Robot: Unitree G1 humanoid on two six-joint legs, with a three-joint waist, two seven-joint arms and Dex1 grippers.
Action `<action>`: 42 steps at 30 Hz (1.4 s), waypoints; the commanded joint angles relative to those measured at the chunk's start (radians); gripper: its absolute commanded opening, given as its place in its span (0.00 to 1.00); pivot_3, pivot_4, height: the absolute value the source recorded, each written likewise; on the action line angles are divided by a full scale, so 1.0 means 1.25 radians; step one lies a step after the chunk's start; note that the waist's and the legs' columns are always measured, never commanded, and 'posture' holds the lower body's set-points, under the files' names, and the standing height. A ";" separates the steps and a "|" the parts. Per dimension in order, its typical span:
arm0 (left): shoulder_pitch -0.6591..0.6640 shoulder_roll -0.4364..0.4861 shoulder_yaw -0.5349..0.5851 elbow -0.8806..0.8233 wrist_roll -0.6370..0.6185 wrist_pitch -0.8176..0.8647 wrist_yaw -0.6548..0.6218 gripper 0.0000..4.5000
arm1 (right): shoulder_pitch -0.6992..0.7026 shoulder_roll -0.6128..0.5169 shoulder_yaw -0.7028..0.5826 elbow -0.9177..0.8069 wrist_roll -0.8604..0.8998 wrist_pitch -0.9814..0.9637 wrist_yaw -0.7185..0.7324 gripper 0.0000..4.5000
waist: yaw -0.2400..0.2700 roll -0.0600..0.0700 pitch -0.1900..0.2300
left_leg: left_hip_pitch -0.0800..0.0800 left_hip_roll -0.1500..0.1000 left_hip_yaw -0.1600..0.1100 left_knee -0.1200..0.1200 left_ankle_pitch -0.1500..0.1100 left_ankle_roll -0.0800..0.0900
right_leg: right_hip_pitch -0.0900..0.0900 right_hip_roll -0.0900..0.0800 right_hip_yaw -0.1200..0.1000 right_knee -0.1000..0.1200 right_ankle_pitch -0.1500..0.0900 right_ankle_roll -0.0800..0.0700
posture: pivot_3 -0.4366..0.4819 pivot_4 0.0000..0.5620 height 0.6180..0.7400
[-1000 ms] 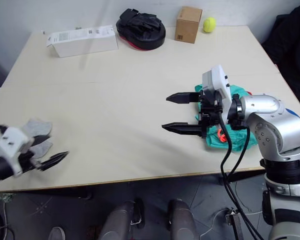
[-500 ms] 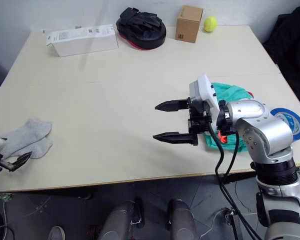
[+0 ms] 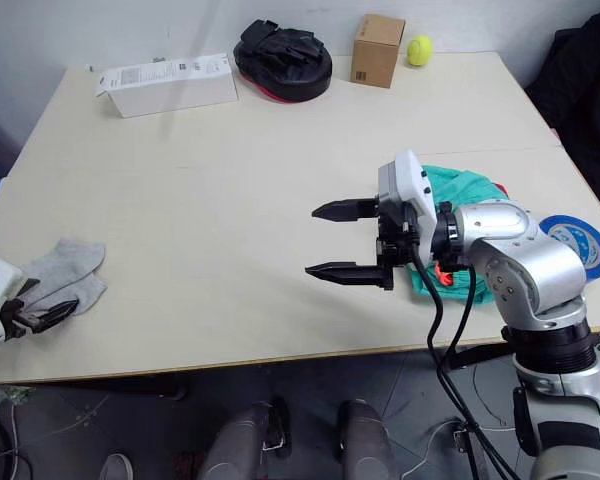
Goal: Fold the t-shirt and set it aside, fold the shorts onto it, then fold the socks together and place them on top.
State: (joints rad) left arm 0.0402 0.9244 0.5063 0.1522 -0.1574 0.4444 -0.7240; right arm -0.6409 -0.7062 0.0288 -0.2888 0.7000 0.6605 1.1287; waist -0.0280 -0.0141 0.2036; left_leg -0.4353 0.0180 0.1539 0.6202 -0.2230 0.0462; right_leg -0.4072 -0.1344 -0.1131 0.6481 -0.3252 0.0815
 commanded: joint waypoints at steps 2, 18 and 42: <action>-0.024 0.006 -0.025 0.096 -0.008 0.069 0.000 0.52 | 0.004 -0.019 -0.031 -0.036 0.011 0.002 -0.010 1.00 | 0.000 0.001 -0.001 | 0.002 0.000 0.000 0.000 0.000 0.000 | 0.000 0.000 0.000 0.003 0.000 0.000 | 0.48 0.27 1.00; -0.119 -0.008 -0.078 0.039 -0.092 0.207 -0.025 0.00 | 0.045 -0.046 -0.062 -0.078 0.026 0.022 -0.044 1.00 | 0.002 0.004 -0.002 | 0.011 0.000 0.002 -0.004 -0.002 0.002 | 0.006 -0.002 0.000 0.003 -0.001 -0.001 | 0.48 0.27 1.00; -0.543 -0.471 -0.437 -0.295 -0.185 0.706 0.363 0.00 | 0.173 -0.084 -0.046 -0.137 -0.059 -0.047 -0.060 1.00 | 0.026 -0.005 -0.002 | 0.009 -0.001 0.003 0.001 0.002 0.007 | 0.013 0.001 0.000 -0.008 0.002 0.003 | 0.48 0.27 1.00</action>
State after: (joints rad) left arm -0.6039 0.3554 -0.0323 -0.2312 -0.4095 1.3430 -0.2973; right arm -0.4285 -0.8142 -0.0102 -0.4267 0.6226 0.6227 1.0607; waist 0.0047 -0.0201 0.2016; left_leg -0.4249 0.0166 0.1572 0.6227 -0.2209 0.0555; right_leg -0.3903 -0.1334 -0.1130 0.6381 -0.3228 0.0858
